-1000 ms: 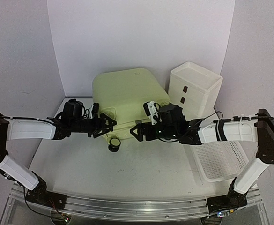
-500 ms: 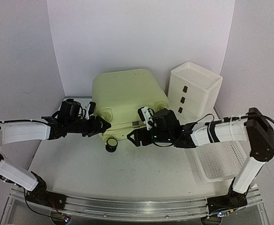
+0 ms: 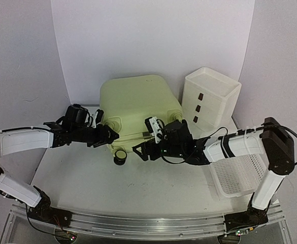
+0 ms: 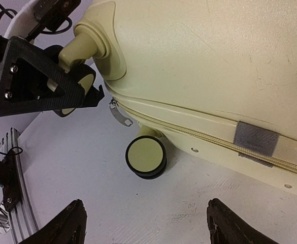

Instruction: Open, take out, and arrange the luggage

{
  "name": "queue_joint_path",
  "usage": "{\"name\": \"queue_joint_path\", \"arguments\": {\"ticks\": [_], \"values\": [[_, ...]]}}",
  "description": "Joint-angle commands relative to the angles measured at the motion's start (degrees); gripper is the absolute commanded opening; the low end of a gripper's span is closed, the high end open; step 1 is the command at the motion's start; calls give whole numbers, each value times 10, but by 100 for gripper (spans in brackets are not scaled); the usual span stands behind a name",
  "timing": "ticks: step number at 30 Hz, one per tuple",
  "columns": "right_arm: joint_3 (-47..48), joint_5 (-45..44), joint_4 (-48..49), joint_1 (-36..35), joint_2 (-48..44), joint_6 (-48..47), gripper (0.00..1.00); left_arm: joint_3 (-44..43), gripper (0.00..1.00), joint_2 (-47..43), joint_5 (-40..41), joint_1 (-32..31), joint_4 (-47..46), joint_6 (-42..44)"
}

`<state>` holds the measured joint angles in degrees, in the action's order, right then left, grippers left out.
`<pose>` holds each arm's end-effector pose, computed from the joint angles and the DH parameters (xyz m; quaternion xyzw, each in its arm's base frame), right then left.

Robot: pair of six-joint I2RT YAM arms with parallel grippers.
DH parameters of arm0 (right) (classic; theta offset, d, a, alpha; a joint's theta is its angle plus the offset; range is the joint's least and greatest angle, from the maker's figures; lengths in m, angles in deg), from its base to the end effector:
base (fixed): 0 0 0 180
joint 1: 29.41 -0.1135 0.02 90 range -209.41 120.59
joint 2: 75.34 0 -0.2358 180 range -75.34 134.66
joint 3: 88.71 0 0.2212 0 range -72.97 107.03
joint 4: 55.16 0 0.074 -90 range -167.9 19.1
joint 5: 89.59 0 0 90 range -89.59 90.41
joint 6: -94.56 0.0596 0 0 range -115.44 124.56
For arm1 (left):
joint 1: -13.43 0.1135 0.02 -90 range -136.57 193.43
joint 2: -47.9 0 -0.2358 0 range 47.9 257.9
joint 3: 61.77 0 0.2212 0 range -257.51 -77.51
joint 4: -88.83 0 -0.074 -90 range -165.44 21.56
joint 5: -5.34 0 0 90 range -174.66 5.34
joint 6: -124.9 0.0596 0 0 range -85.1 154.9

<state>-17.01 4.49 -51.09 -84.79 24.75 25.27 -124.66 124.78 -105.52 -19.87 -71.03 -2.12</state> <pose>0.2110 0.3131 0.1855 -0.2686 0.7958 0.3575 0.4084 0.2295 -0.1761 0.2169 0.0566 0.8712 -0.3961 0.2846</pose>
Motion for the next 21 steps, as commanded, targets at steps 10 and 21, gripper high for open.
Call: {"name": "queue_joint_path", "arguments": {"ticks": [10,21], "values": [[6,1,129,-18,66,14,76,-131,0,-5,-75,-23,-18,-88],[-2,-13,176,-22,78,24,71,-215,0,12,-32,-71,-36,-142]]}}
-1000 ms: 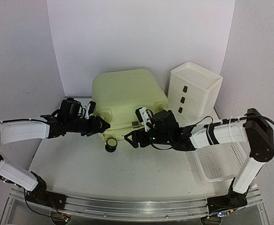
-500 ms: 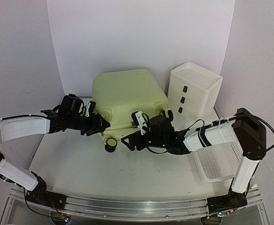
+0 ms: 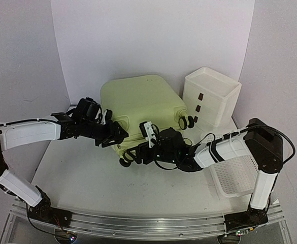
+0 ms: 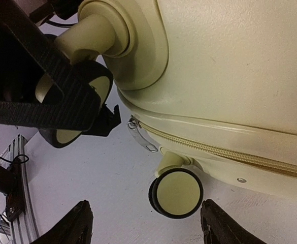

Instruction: Open, take out, and arrange the luggage

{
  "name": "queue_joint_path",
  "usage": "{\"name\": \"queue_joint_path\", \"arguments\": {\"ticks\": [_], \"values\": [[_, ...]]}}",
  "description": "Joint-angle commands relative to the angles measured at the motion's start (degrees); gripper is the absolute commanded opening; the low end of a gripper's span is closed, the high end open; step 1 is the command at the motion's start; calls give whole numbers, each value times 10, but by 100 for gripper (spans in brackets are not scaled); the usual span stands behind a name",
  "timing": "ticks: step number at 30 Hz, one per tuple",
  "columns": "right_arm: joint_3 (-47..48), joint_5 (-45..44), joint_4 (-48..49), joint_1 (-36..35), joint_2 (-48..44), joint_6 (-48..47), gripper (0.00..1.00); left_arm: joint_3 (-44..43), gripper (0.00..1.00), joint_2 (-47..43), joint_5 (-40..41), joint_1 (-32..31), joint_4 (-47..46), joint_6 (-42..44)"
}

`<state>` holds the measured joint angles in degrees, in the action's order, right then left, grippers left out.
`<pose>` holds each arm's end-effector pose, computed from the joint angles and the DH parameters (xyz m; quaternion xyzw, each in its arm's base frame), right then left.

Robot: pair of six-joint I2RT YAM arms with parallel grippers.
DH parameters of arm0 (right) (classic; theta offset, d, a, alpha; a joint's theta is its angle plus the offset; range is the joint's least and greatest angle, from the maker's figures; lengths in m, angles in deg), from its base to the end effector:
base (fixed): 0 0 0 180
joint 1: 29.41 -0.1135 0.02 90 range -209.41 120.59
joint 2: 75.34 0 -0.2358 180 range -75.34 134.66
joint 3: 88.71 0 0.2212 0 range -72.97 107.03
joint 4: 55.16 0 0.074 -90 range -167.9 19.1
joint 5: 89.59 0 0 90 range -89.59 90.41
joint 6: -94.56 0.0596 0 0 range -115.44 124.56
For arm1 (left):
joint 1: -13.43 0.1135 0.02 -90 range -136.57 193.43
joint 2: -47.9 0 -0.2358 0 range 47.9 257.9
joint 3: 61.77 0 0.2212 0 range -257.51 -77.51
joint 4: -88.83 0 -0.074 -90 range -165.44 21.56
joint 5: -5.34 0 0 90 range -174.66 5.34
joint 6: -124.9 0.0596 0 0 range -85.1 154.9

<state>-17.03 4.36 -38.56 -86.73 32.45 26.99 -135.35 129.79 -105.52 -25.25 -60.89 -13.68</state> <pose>0.2107 0.3360 0.1631 -0.2637 0.7727 0.3914 0.4246 0.2264 -0.2084 0.2341 0.0018 0.8896 -0.4124 0.1962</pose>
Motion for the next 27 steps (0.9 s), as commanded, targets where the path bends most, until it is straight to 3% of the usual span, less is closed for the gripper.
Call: {"name": "queue_joint_path", "arguments": {"ticks": [1,9,27], "values": [[-3,-13,53,-3,0,8,71,-115,0,-38,-28,-18,-138,-29],[-4,-39,70,-15,8,14,68,-163,0,-24,-4,-28,-143,-69],[55,-244,103,-51,69,5,62,-218,0,14,22,-61,-194,-151]]}}
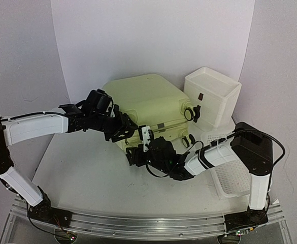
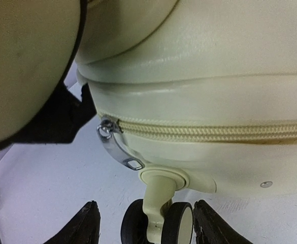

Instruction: Open, take out, and arrange the luggage

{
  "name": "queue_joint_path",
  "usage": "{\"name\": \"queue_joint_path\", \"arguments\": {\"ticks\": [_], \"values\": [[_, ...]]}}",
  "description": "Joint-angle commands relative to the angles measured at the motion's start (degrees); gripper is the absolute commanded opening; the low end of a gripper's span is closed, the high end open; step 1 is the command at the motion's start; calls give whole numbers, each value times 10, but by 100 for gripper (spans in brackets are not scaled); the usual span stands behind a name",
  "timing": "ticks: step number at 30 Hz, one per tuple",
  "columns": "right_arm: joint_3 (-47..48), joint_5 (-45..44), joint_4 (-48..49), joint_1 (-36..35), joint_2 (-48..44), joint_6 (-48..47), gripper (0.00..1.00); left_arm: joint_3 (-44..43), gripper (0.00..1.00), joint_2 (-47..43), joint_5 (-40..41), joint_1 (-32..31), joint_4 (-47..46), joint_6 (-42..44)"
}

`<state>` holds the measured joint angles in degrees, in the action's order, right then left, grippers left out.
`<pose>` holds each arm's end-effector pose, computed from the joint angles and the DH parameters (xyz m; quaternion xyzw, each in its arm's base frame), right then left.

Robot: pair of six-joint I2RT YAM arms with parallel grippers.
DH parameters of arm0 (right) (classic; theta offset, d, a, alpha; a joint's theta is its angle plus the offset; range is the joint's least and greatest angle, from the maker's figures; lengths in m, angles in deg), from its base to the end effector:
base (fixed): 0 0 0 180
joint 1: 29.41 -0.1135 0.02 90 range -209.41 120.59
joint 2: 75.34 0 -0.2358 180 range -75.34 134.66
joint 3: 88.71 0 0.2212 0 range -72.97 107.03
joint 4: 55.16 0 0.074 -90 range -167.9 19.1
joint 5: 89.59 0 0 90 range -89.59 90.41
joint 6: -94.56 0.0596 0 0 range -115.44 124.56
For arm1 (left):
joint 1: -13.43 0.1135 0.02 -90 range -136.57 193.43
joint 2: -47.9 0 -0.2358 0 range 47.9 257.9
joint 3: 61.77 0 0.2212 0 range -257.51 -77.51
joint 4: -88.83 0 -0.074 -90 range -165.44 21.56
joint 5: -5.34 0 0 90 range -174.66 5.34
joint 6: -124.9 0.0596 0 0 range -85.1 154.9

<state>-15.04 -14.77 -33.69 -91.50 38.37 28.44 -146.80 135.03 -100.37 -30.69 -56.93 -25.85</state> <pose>0.2052 0.3540 0.1452 -0.1906 0.7857 0.3161 0.4964 0.2293 -0.2448 0.2630 -0.0668 0.8836 -0.4288 0.1759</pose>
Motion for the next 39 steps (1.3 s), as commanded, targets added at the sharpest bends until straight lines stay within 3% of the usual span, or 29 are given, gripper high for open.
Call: {"name": "queue_joint_path", "arguments": {"ticks": [1,6,11,20,28,33,39], "values": [[39,-54,62,-4,13,-12,62,-105,0,-37,-30,-7,-235,-33],[50,-60,127,-5,34,-28,62,-114,0,-35,-34,-8,-237,-43],[89,-68,132,-10,53,-42,61,-119,0,-36,-32,-9,-237,-50],[139,-192,144,-48,92,-60,48,-119,0,-39,-31,-10,-243,-63],[175,-226,161,-65,116,-61,50,-120,0,-41,-29,-11,-247,-68],[113,-224,177,-64,69,-71,52,-94,0,-51,-16,-11,-248,-51],[9,-164,177,-52,1,-64,56,3,0,-98,30,-10,-247,13]]}}
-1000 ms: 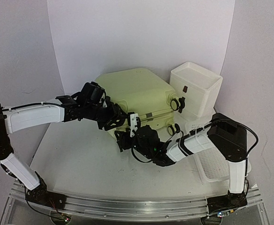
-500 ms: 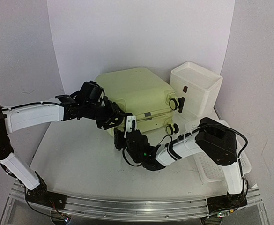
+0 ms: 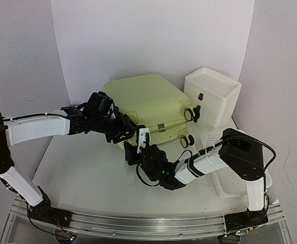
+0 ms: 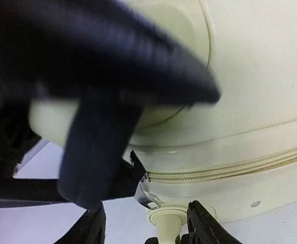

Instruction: Open, take out, and arrange the luggage

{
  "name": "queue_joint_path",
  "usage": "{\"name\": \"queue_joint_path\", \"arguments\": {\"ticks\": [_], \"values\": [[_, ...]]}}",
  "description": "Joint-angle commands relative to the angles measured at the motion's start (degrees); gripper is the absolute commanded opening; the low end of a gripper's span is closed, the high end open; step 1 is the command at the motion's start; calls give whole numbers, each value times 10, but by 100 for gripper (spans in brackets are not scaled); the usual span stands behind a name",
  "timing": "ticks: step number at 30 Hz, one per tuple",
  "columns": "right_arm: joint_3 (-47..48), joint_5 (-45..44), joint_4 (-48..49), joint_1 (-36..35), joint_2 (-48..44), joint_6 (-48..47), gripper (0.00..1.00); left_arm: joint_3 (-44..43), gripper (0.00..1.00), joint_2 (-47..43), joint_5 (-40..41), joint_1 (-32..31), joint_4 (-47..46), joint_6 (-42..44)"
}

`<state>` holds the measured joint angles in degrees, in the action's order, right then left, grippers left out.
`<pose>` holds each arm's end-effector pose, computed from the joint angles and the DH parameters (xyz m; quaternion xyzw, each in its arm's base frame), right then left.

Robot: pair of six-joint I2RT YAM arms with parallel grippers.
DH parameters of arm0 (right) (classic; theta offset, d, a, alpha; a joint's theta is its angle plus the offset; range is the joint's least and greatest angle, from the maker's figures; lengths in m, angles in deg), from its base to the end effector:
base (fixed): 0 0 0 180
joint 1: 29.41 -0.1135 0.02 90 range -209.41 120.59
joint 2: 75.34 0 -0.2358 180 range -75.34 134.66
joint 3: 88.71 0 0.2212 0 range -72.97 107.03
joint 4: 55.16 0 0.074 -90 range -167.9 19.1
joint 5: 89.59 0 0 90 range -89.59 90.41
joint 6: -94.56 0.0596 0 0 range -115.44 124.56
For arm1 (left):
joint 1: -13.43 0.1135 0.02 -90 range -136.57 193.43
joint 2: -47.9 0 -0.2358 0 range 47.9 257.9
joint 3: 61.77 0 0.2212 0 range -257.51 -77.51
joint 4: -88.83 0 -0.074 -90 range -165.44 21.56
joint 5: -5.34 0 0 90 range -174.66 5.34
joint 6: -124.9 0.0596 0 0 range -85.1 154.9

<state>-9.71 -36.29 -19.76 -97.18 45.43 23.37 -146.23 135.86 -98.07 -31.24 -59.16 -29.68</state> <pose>0.1944 0.3815 0.1552 -0.1021 0.7308 0.2631 0.6215 0.2320 -0.2487 0.2590 -0.1000 0.8789 -0.4308 0.1786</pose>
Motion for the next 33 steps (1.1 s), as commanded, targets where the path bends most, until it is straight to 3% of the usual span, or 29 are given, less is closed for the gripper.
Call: {"name": "queue_joint_path", "arguments": {"ticks": [1,8,10,12,14,22,24,33], "values": [[-60,56,38,6,-76,-10,57,15,0,-115,13,-4,-224,60],[-131,81,38,7,-98,1,61,114,2,-146,37,-3,-217,97],[-139,89,38,7,-100,2,64,123,13,-144,29,-3,-213,114],[-139,104,37,8,-105,-3,67,126,38,-144,23,-3,-200,137],[-134,115,27,9,-112,-5,69,131,54,-149,24,-3,-192,152],[-132,131,-14,14,-148,7,73,143,74,-184,23,5,-188,154],[-124,147,-27,16,-152,9,74,143,75,-189,16,11,-188,154],[-85,259,-72,42,-180,60,79,141,59,-194,-3,26,-187,150]]}}
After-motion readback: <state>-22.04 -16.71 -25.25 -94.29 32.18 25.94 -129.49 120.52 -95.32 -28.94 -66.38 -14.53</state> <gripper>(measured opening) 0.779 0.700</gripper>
